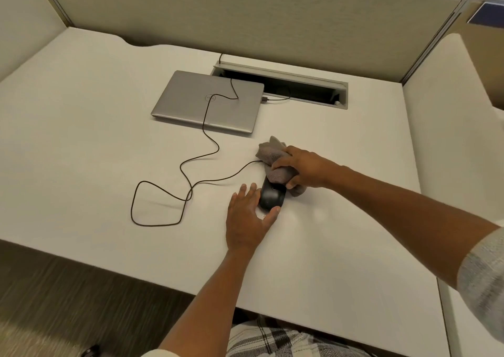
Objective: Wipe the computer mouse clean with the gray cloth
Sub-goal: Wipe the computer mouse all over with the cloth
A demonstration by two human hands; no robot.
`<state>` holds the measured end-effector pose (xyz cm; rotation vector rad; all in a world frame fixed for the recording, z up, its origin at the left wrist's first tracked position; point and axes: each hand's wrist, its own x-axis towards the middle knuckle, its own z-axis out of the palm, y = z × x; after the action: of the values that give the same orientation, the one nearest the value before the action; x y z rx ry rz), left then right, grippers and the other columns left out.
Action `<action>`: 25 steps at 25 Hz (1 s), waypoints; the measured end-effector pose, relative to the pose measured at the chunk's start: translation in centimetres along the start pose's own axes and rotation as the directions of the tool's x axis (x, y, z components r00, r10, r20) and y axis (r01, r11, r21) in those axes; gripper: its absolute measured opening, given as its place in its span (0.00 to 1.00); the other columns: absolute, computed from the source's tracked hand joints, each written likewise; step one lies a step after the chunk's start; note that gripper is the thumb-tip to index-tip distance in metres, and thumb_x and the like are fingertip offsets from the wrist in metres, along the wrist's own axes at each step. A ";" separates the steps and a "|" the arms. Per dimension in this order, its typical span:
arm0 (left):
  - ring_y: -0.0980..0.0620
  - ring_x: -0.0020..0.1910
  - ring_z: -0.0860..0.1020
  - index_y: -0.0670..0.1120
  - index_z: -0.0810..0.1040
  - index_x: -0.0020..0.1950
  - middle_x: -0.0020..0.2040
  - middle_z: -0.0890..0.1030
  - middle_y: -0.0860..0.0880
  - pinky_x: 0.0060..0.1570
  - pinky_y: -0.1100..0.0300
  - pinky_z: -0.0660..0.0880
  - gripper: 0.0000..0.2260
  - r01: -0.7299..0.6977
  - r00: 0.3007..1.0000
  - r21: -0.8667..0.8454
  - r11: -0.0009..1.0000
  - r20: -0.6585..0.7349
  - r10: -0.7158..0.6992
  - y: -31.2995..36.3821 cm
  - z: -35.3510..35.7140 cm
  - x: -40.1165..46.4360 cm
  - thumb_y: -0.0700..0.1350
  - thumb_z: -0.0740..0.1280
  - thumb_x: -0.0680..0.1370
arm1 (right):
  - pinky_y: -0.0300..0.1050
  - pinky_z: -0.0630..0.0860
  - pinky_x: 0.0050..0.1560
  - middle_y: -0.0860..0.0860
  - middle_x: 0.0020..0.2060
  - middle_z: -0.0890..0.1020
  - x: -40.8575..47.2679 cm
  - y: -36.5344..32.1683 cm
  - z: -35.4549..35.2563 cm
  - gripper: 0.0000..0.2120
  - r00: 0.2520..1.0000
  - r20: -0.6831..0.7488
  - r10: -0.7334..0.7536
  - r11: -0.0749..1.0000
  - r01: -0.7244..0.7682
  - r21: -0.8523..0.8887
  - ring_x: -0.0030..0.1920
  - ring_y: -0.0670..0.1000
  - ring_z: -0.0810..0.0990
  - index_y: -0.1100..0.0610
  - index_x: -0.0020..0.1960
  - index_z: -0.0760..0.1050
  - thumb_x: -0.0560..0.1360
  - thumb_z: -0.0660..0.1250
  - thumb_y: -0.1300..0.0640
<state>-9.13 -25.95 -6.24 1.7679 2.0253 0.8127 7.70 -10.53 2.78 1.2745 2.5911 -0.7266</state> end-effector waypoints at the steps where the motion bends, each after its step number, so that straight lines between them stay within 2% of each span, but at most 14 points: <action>1: 0.52 0.77 0.59 0.48 0.71 0.73 0.74 0.71 0.51 0.76 0.58 0.50 0.32 -0.002 1.000 0.003 1.000 0.003 0.002 0.0 0.0 0.0 0.65 0.64 0.75 | 0.47 0.71 0.55 0.47 0.58 0.69 0.1 -0.1 0.0 0.26 0.999 -0.048 0.008 1.000 -0.008 0.010 0.59 0.55 0.72 0.42 0.64 0.73 0.68 0.76 0.53; 3: 0.53 0.77 0.59 0.48 0.71 0.72 0.74 0.71 0.51 0.76 0.58 0.50 0.31 -0.007 1.000 0.009 1.000 0.005 0.007 0.0 -0.1 0.0 0.65 0.64 0.75 | 0.45 0.70 0.47 0.48 0.49 0.71 0.2 -0.3 -0.3 0.20 0.989 -0.144 0.039 0.999 -0.039 0.008 0.53 0.55 0.75 0.45 0.60 0.75 0.69 0.74 0.50; 5: 0.53 0.77 0.59 0.48 0.72 0.72 0.74 0.71 0.52 0.76 0.57 0.51 0.31 -0.006 1.000 0.013 1.000 0.002 0.006 0.1 -0.1 -0.1 0.65 0.64 0.75 | 0.45 0.69 0.44 0.50 0.47 0.74 0.2 -0.4 -0.9 0.18 0.956 -0.266 0.126 0.992 -0.128 0.007 0.48 0.54 0.76 0.46 0.59 0.76 0.71 0.72 0.45; 8: 0.53 0.77 0.60 0.48 0.72 0.72 0.74 0.71 0.52 0.76 0.57 0.52 0.31 -0.003 1.000 0.032 0.999 -0.005 0.003 0.1 0.0 0.1 0.65 0.63 0.75 | 0.45 0.69 0.41 0.53 0.46 0.78 0.0 -0.6 -1.3 0.22 0.825 -0.508 0.247 0.955 -0.296 -0.017 0.42 0.53 0.76 0.49 0.58 0.76 0.71 0.68 0.36; 10: 0.53 0.77 0.60 0.49 0.72 0.72 0.74 0.71 0.52 0.76 0.57 0.52 0.31 -0.001 1.000 0.035 0.999 -0.005 0.002 0.1 -0.1 0.0 0.66 0.63 0.75 | 0.47 0.71 0.43 0.55 0.47 0.79 -0.1 -1.0 -0.8 0.27 0.763 -0.571 0.304 0.899 -0.428 -0.093 0.45 0.56 0.77 0.53 0.57 0.77 0.73 0.61 0.31; 12: 0.53 0.77 0.59 0.49 0.71 0.72 0.74 0.71 0.52 0.76 0.57 0.51 0.31 0.004 1.000 0.032 0.999 -0.003 -0.003 0.2 -0.2 0.0 0.66 0.63 0.75 | 0.52 0.71 0.50 0.57 0.52 0.78 -0.3 -1.3 -0.3 0.33 0.794 -0.471 0.384 0.852 -0.501 -0.151 0.53 0.58 0.74 0.55 0.59 0.75 0.73 0.55 0.28; 15: 0.54 0.77 0.59 0.49 0.71 0.72 0.74 0.70 0.52 0.77 0.56 0.52 0.31 0.007 1.000 0.030 1.000 0.007 -0.007 0.3 -0.2 0.0 0.65 0.63 0.75 | 0.59 0.63 0.64 0.60 0.68 0.67 -0.9 -0.6 -0.3 0.44 0.882 -0.185 0.433 0.859 -0.466 -0.213 0.67 0.62 0.64 0.54 0.71 0.64 0.66 0.60 0.24; 17: 0.54 0.77 0.58 0.49 0.71 0.72 0.74 0.70 0.52 0.77 0.57 0.51 0.31 0.003 1.000 0.032 0.999 0.007 -0.003 0.4 -0.3 0.0 0.65 0.63 0.75 | 0.64 0.54 0.72 0.59 0.77 0.52 -1.3 0.3 -0.8 0.52 0.926 -0.047 0.374 0.876 -0.369 -0.310 0.75 0.65 0.52 0.52 0.77 0.57 0.62 0.69 0.27; 19: 0.53 0.77 0.59 0.48 0.72 0.72 0.74 0.70 0.52 0.76 0.58 0.51 0.31 0.001 1.000 0.032 0.999 0.005 -0.002 0.3 -0.3 0.0 0.65 0.64 0.75 | 0.65 0.45 0.75 0.56 0.79 0.44 -1.7 1.0 -0.7 0.51 0.970 -0.084 0.227 0.911 -0.242 -0.334 0.78 0.64 0.42 0.54 0.76 0.59 0.62 0.75 0.33; 20: 0.53 0.77 0.59 0.48 0.72 0.72 0.74 0.70 0.52 0.76 0.58 0.50 0.31 0.001 1.000 0.032 0.999 0.003 -0.001 0.3 -0.2 0.0 0.65 0.64 0.75 | 0.64 0.45 0.76 0.56 0.80 0.47 -1.7 1.2 -0.6 0.48 0.982 -0.123 0.145 0.929 -0.178 -0.325 0.78 0.62 0.43 0.55 0.75 0.63 0.63 0.76 0.36; 22: 0.53 0.77 0.59 0.48 0.72 0.72 0.74 0.70 0.52 0.76 0.58 0.51 0.31 0.001 1.000 0.035 0.999 -0.002 -0.001 0.3 -0.3 -0.1 0.65 0.64 0.75 | 0.59 0.58 0.75 0.58 0.73 0.66 -1.6 1.3 -0.1 0.40 0.984 -0.162 0.074 0.955 -0.117 -0.272 0.74 0.60 0.59 0.55 0.70 0.67 0.65 0.74 0.38; 23: 0.53 0.77 0.59 0.48 0.72 0.72 0.74 0.70 0.52 0.76 0.58 0.51 0.31 0.002 1.000 0.034 0.999 -0.001 -0.002 0.3 -0.3 0.0 0.65 0.64 0.75 | 0.55 0.65 0.68 0.57 0.63 0.75 -1.6 1.2 0.1 0.33 0.979 -0.193 0.070 0.962 -0.117 -0.245 0.66 0.59 0.69 0.55 0.64 0.70 0.66 0.72 0.38; 24: 0.53 0.77 0.59 0.48 0.72 0.72 0.74 0.70 0.52 0.76 0.58 0.51 0.31 0.003 1.000 0.032 0.999 0.000 -0.003 0.3 -0.3 0.0 0.65 0.63 0.75 | 0.53 0.70 0.59 0.56 0.53 0.79 -1.6 1.2 0.2 0.27 0.968 -0.241 0.068 0.962 -0.128 -0.242 0.54 0.56 0.74 0.54 0.59 0.71 0.67 0.70 0.39; 25: 0.53 0.77 0.59 0.48 0.72 0.72 0.74 0.70 0.52 0.76 0.58 0.51 0.31 0.004 1.000 0.032 0.999 0.002 -0.004 0.3 -0.2 0.0 0.65 0.63 0.75 | 0.50 0.70 0.50 0.54 0.47 0.81 -1.5 1.2 0.3 0.23 0.953 -0.295 0.067 0.955 -0.147 -0.259 0.44 0.54 0.74 0.54 0.55 0.70 0.68 0.69 0.41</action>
<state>-9.04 -25.97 -5.88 1.7807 2.0507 0.7816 9.50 -11.08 2.67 1.5050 2.6856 -0.1567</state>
